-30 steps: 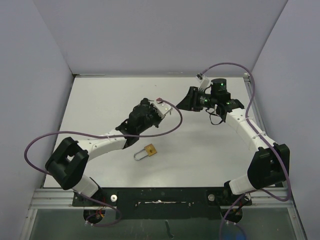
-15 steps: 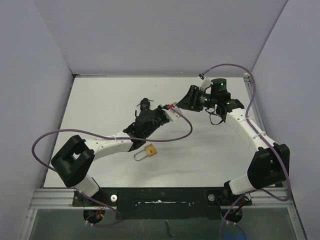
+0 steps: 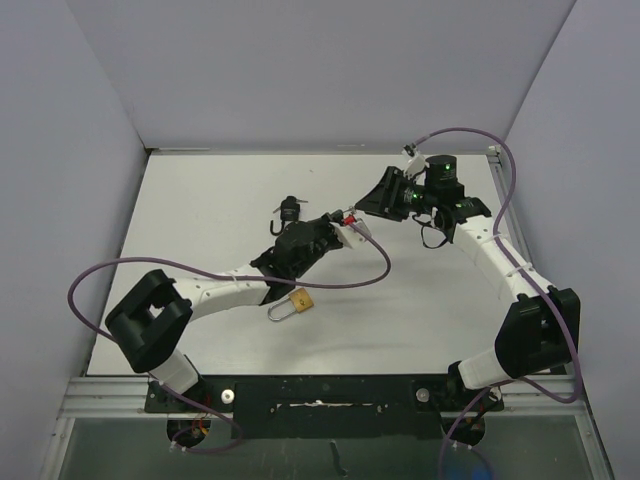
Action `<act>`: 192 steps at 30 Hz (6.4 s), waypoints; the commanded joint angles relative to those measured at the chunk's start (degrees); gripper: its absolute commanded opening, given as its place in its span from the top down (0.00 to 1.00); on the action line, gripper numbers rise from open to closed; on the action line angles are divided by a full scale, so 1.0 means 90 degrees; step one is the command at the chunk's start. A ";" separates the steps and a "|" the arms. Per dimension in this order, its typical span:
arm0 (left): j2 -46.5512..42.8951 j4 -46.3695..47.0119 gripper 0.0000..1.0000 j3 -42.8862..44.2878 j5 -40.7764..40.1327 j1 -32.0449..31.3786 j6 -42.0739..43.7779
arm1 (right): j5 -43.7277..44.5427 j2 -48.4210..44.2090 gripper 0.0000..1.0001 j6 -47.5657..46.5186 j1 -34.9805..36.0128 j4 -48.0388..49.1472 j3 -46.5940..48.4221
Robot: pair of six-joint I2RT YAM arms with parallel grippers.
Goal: Unlock with the key
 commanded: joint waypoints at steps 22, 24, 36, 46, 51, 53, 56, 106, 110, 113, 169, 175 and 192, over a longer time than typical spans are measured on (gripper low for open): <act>0.0387 0.0863 1.00 0.0501 -0.0584 -0.0409 0.1124 | -0.0244 -0.0267 0.73 0.0376 -0.0060 0.0382 0.0187; 0.0406 0.0900 1.00 0.0513 -0.0644 -0.0415 0.1129 | -0.0247 -0.0245 0.74 0.0386 -0.0059 0.0371 0.0173; 0.0572 0.1215 1.00 0.0557 -0.0887 -0.0503 0.1311 | -0.0306 -0.0130 0.84 0.0455 -0.0050 0.0431 0.0113; 0.0764 0.1654 0.91 0.0551 -0.1177 -0.0567 0.1446 | -0.0093 -0.0157 1.00 0.0618 -0.0061 0.0466 0.0053; 0.0771 0.1779 0.73 0.0418 -0.1297 -0.0594 0.1424 | -0.0031 -0.0201 1.00 0.0816 -0.0135 0.0705 -0.0074; 0.0723 0.1777 0.55 0.0339 -0.1375 -0.0588 0.1366 | -0.0005 -0.0230 1.00 0.0894 -0.0182 0.0815 -0.0140; 0.0623 0.1769 0.36 0.0148 -0.1464 -0.0579 0.1302 | 0.0036 -0.0301 1.00 0.0992 -0.0313 0.0967 -0.0260; -0.2076 -0.5203 0.02 -0.0547 0.3693 0.2074 -0.5130 | -0.1057 -0.0412 1.00 -0.0600 -0.0896 0.1199 -0.0961; -0.2054 -0.5475 0.02 -0.0602 0.3058 0.1753 -0.4951 | -0.1140 -0.0360 1.00 -0.0563 -0.0908 0.1285 -0.0980; -0.1906 -0.5646 0.02 -0.0576 0.2648 0.1481 -0.4839 | -0.1160 -0.0374 1.00 -0.0568 -0.0910 0.1314 -0.1022; 0.0490 -0.6997 0.07 0.0646 0.0889 0.0269 -0.4537 | -0.1262 -0.0262 1.00 -0.0576 -0.1067 0.1285 -0.0966; 0.0603 -0.7026 0.09 0.0707 0.0765 0.0223 -0.4624 | -0.1261 -0.0291 1.00 -0.0581 -0.1083 0.1278 -0.0976; 0.0665 -0.7072 0.35 0.0752 0.0640 0.0208 -0.4674 | -0.1260 -0.0400 1.00 -0.0600 -0.1182 0.1235 -0.1096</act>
